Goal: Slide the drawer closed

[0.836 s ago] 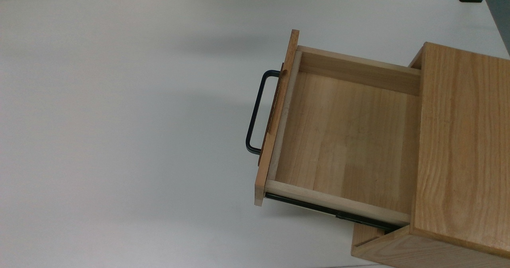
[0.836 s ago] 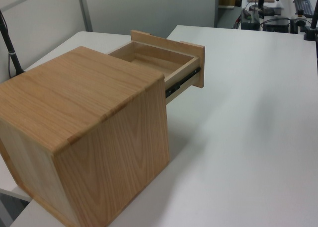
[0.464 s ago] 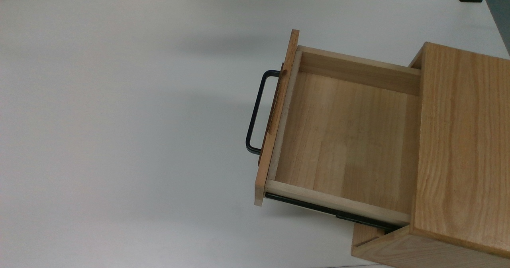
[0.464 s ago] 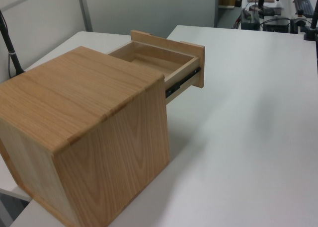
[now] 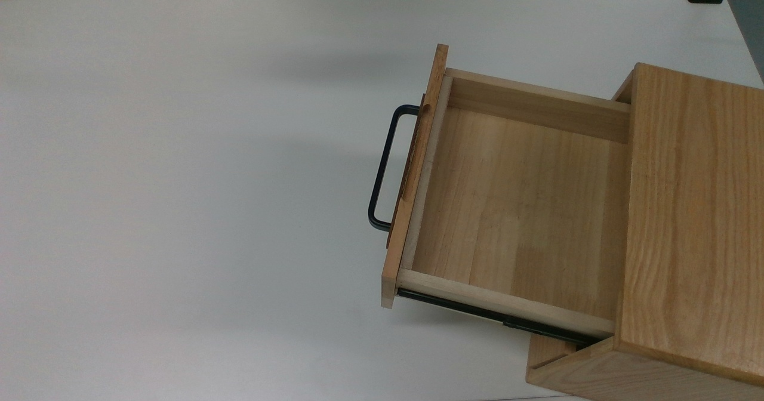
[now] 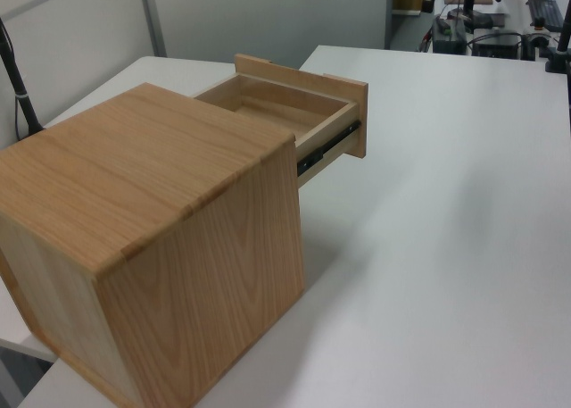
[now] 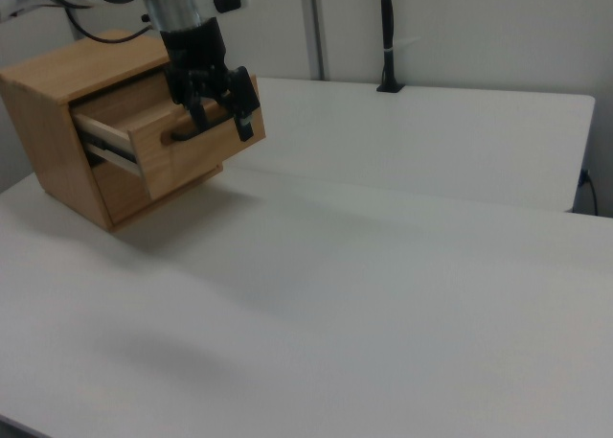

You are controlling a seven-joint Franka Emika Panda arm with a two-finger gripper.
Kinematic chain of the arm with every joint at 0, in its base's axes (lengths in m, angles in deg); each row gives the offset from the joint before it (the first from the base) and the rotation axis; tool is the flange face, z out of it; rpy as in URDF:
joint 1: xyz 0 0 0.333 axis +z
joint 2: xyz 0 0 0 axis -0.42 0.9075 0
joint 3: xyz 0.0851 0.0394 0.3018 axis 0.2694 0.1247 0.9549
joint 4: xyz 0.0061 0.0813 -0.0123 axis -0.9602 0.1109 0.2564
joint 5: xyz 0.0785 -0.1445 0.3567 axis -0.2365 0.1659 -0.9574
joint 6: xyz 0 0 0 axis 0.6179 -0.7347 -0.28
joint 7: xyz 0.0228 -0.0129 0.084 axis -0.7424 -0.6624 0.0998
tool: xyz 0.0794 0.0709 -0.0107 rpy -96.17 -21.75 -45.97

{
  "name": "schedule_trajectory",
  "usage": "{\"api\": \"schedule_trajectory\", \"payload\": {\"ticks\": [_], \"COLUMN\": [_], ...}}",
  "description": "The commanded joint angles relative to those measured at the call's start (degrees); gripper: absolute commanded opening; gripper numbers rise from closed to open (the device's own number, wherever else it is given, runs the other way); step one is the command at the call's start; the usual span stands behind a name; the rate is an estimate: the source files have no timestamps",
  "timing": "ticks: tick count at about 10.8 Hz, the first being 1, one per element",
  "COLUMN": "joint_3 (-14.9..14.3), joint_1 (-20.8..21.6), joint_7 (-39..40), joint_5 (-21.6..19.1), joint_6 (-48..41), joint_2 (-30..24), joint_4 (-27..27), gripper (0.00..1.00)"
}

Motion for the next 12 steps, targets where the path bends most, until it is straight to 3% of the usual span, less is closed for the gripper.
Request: {"api": "schedule_trajectory", "payload": {"ticks": [1,4,7,8,10,12], "joint_3": [-0.6,-0.6,-0.6,-0.7,-0.5,-0.5], "joint_1": [0.9,0.8,0.2,0.2,0.5,0.7], "joint_7": [0.8,2.9,16.9,18.3,16.5,15.5], "joint_5": [0.1,0.1,0.0,0.0,-0.5,-4.5], "joint_6": [0.8,0.8,2.4,2.8,4.8,9.0], "joint_2": [-1.3,-1.2,0.6,1.5,2.3,5.3], "joint_4": [1.9,1.9,2.0,1.6,1.5,1.5], "gripper": [1.0,1.0,1.0,1.0,1.0,1.0]}}
